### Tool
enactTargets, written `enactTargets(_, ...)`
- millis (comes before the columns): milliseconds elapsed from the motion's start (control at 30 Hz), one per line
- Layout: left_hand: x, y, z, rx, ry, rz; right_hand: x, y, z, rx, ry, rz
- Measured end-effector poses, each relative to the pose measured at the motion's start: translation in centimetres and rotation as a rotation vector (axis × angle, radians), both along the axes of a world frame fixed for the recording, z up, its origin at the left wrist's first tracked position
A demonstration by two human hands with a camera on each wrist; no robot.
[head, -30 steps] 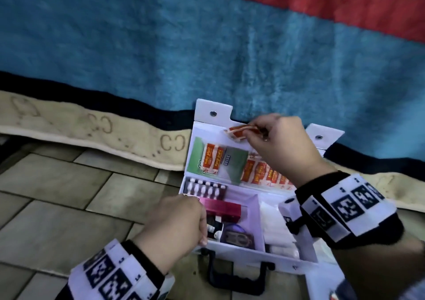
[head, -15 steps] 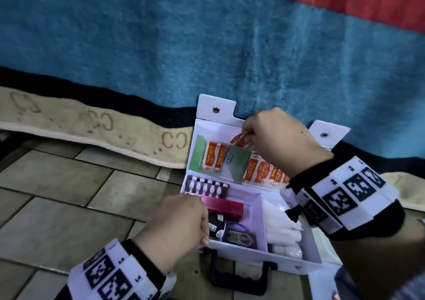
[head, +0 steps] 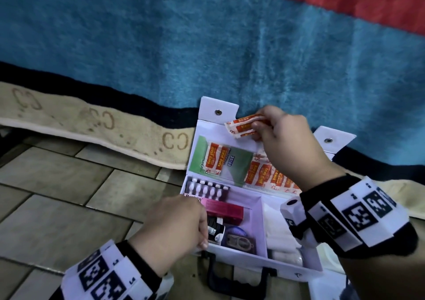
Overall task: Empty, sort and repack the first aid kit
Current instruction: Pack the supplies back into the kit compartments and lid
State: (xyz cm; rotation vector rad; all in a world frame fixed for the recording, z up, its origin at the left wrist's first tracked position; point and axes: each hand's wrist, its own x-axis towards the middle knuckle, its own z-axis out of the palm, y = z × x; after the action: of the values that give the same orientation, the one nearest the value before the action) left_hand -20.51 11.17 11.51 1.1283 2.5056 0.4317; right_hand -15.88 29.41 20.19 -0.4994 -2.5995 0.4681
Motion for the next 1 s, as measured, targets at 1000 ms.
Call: enactTargets(1000, 0.0, -0.2, 0.0, 0.005, -0.015, -0.001, -1.4, -3.4, 0.6, 0.505, -0.435, 0.02)
